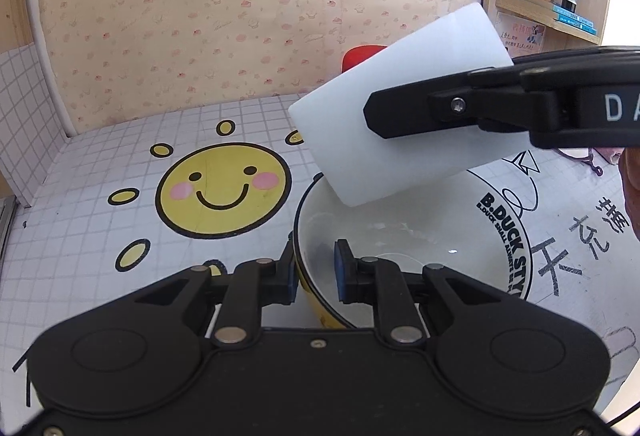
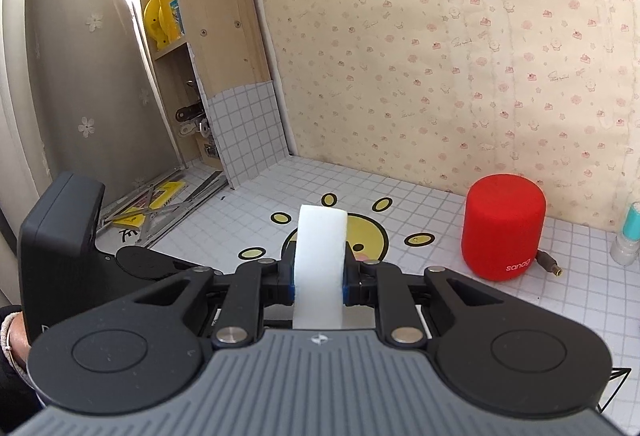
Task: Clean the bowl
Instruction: 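Wipe the sponge along the bowl rim with the right gripper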
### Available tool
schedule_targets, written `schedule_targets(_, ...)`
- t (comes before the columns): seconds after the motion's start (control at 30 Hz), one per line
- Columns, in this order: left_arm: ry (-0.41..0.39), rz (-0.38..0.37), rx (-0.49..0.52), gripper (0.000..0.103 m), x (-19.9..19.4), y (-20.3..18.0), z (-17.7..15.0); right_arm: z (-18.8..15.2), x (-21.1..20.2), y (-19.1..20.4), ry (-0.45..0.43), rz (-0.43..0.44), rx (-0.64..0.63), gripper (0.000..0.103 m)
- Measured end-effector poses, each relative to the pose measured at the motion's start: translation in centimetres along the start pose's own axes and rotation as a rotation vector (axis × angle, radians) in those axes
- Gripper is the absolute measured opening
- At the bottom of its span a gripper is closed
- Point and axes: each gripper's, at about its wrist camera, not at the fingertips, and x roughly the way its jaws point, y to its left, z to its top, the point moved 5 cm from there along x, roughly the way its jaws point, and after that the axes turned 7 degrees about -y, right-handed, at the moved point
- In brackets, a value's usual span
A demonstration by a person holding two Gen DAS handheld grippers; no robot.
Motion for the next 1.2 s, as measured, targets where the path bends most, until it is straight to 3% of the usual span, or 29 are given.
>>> schedule_targets(0.73,-0.02,0.052,-0.043,0.019,-0.4,-0.1,-0.1,-2.1,-3.0,-1.4,-0.001,-0.111,-0.003,0.02)
schedule_targets(1.2,-0.022,0.053,-0.035,0.019,-0.4,0.0,-0.2,-1.5,-1.2,-0.2,-0.009,-0.062,0.004,0.02)
